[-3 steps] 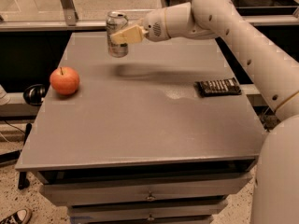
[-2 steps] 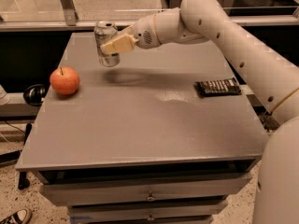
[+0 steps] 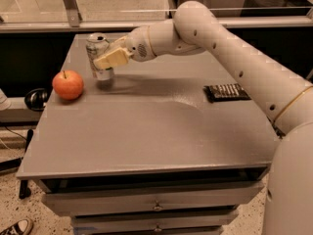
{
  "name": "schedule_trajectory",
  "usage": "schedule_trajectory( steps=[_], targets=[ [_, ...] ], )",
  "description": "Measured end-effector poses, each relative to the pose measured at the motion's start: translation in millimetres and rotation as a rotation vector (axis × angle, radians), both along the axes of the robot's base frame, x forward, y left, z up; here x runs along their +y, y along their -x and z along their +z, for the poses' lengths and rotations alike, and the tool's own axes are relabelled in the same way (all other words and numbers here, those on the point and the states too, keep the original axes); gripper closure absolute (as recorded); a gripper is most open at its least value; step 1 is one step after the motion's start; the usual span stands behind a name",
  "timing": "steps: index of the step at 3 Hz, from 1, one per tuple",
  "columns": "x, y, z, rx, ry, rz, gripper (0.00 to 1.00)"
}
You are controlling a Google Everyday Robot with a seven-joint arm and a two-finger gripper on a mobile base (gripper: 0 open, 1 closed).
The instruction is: Move 7up can near apple
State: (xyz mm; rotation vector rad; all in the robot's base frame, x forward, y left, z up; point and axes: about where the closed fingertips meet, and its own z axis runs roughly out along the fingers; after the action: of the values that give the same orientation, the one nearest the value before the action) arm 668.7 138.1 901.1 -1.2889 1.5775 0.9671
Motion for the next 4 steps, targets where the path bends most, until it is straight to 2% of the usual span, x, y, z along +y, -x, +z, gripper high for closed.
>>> schedule_trajectory(
  steps=[1, 2, 4],
  targets=[
    [13.1, 8.6, -4.8, -0.011, -0.012, 0.048, 0.82],
    [20.5, 16.2, -6.9, -0.023, -0.02, 0.083, 0.57],
    [25.8, 21.2, -7.8, -0.04, -0.03, 0.114, 0.12]
  ],
)
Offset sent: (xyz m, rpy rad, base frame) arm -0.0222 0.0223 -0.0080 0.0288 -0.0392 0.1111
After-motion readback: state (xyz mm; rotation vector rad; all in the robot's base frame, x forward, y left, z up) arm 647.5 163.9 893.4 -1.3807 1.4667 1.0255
